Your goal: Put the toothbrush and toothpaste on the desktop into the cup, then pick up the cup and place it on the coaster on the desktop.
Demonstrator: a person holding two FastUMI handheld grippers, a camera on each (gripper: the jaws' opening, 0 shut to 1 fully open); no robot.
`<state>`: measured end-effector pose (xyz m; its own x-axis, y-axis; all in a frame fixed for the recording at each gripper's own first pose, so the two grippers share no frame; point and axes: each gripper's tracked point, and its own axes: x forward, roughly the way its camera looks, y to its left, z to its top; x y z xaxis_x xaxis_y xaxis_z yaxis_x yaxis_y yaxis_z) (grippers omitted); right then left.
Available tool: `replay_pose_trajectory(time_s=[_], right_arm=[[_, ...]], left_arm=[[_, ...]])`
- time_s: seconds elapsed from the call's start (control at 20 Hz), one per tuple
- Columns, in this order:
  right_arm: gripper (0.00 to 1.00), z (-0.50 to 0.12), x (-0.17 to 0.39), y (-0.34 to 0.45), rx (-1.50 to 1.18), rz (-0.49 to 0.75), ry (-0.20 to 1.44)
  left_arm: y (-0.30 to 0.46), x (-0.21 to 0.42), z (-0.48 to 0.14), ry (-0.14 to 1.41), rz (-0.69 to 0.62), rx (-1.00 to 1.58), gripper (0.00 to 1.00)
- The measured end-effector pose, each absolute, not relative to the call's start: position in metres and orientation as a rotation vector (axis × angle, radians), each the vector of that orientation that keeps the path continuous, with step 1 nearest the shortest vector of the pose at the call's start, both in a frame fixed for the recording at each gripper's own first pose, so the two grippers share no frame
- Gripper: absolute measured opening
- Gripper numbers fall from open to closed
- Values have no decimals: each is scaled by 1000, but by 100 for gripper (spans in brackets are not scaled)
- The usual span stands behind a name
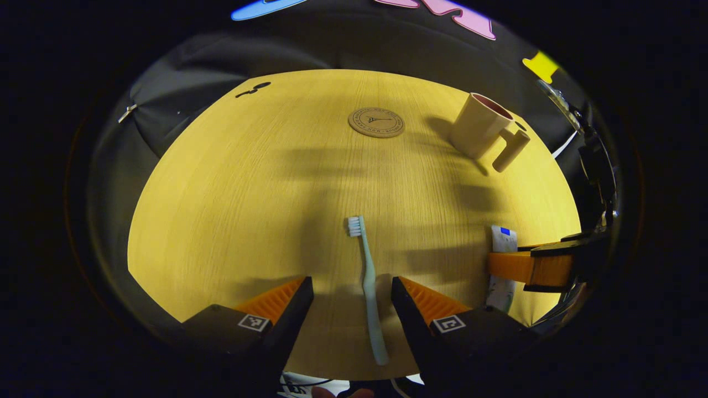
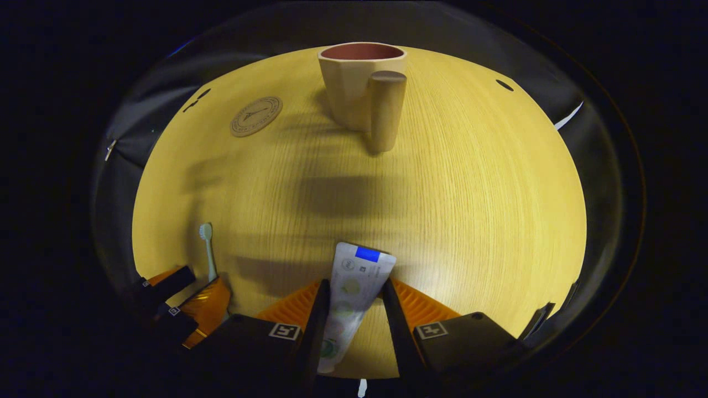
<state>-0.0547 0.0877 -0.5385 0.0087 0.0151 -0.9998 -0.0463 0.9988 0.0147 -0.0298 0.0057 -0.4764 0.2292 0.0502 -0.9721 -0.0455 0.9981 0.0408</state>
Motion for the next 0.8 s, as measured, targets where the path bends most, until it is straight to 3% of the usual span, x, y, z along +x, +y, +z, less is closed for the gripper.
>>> replay_pose_trajectory(time_s=[0.05, 0.1, 0.2, 0.25, 0.3, 0.35, 0.4, 0.55, 0.6, 0.65, 0.8], right_arm=[[48, -536, -55, 87, -39, 49, 1563], [52, -534, -55, 88, -42, 59, 1558], [42, -535, -55, 89, -24, 89, 1552], [45, -536, -53, 90, 3, 95, 1540], [36, -537, -54, 91, 32, 101, 1536], [36, -537, -53, 92, 71, 104, 1523], [35, -536, -51, 93, 114, 113, 1501], [36, -528, -48, 92, 223, 138, 1434], [41, -523, -47, 91, 236, 153, 1401], [36, -515, -43, 88, 243, 168, 1361], [35, -486, -27, 86, 276, 209, 1233]], left_arm=[[7, -31, -478, 1347, 62, 16, 92], [6, -32, -479, 1358, 59, 31, 93], [4, -34, -481, 1373, 48, 63, 94], [2, -34, -482, 1374, 46, 66, 94], [0, -34, -481, 1381, 53, 62, 94], [0, -35, -482, 1385, 60, 56, 100], [0, -34, -481, 1391, 66, 53, 93], [-4, -33, -483, 1399, 75, 52, 85], [-5, -33, -483, 1403, 76, 54, 81], [-6, -33, -483, 1405, 79, 51, 79], [-9, -30, -484, 1413, 99, 40, 72]])
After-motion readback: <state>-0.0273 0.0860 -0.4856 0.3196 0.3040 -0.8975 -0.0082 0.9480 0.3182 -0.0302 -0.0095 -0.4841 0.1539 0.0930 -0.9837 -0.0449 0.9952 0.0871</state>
